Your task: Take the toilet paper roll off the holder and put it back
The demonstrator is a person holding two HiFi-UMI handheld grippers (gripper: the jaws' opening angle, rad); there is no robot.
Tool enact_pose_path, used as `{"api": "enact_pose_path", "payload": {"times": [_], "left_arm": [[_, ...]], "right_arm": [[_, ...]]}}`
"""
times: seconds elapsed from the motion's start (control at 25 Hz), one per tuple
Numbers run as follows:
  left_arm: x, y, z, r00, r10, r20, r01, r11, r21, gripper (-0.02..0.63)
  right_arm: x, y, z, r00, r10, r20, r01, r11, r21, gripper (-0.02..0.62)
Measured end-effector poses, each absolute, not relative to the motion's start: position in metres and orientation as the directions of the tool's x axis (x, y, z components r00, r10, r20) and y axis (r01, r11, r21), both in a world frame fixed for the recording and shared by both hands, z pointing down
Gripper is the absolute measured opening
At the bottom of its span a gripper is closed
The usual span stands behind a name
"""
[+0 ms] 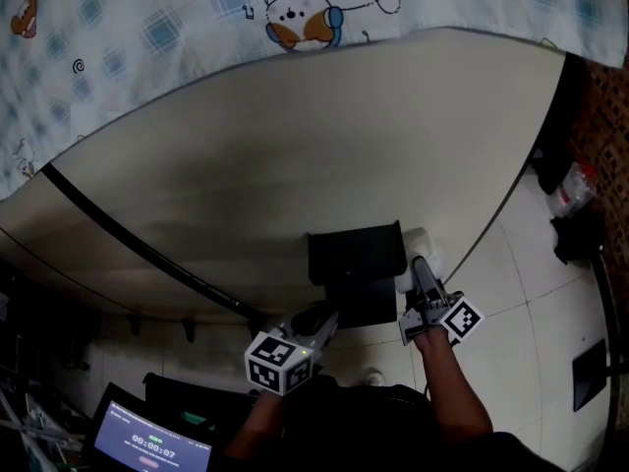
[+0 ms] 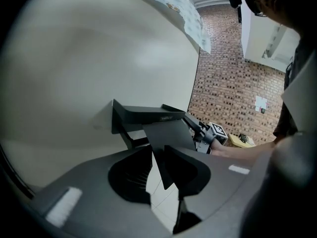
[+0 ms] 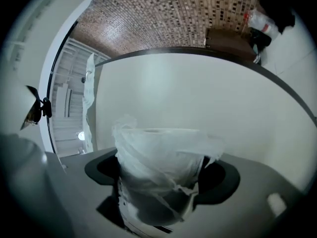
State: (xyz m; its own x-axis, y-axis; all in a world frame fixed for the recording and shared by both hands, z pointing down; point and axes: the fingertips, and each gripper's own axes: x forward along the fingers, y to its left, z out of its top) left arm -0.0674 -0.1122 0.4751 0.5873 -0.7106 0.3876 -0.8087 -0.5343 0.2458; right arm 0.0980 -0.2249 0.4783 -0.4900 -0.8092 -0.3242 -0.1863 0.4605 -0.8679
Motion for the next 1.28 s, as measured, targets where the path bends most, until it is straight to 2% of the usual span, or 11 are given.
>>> {"api": "enact_pose_path", "payload": {"times": [0.12,0.48,0.76,1.12,1.28], "left_arm": [[-0.068,-0.113,0.476,0.595,-0.704,0.388,-0.804,-0.535,0.260,0.097],[-0.066,-0.113,0.471,0.612,-0.693,0.382,-0.791,-0.552,0.265,0.098],[-0.067,-0.112,0.472,0.628,-0.682,0.375,-0.778,-0.561,0.283,0.098],[-0.066,-0.109,0.473,0.651,-0.661,0.373,-0.759,-0.580,0.297,0.100],[-0.065,-0.109,0.473,0.662,-0.651,0.372,-0.749,-0.589,0.303,0.099]], "right_arm": [[0.092,-0.226,0.475,-0.485,-0.798,-0.357,-0.146,0.476,-0.867,0.439],[0.082,-0.220,0.486,-0.614,-0.730,-0.300,-0.181,0.500,-0.847,0.437],[0.045,-0.197,0.503,-0.802,-0.563,-0.201,-0.155,0.520,-0.840,0.433],[0.010,-0.189,0.513,-0.893,-0.411,-0.183,-0.033,0.464,-0.885,0.430],[-0.004,-0.185,0.515,-0.920,-0.356,-0.166,-0.021,0.466,-0.884,0.430]]}}
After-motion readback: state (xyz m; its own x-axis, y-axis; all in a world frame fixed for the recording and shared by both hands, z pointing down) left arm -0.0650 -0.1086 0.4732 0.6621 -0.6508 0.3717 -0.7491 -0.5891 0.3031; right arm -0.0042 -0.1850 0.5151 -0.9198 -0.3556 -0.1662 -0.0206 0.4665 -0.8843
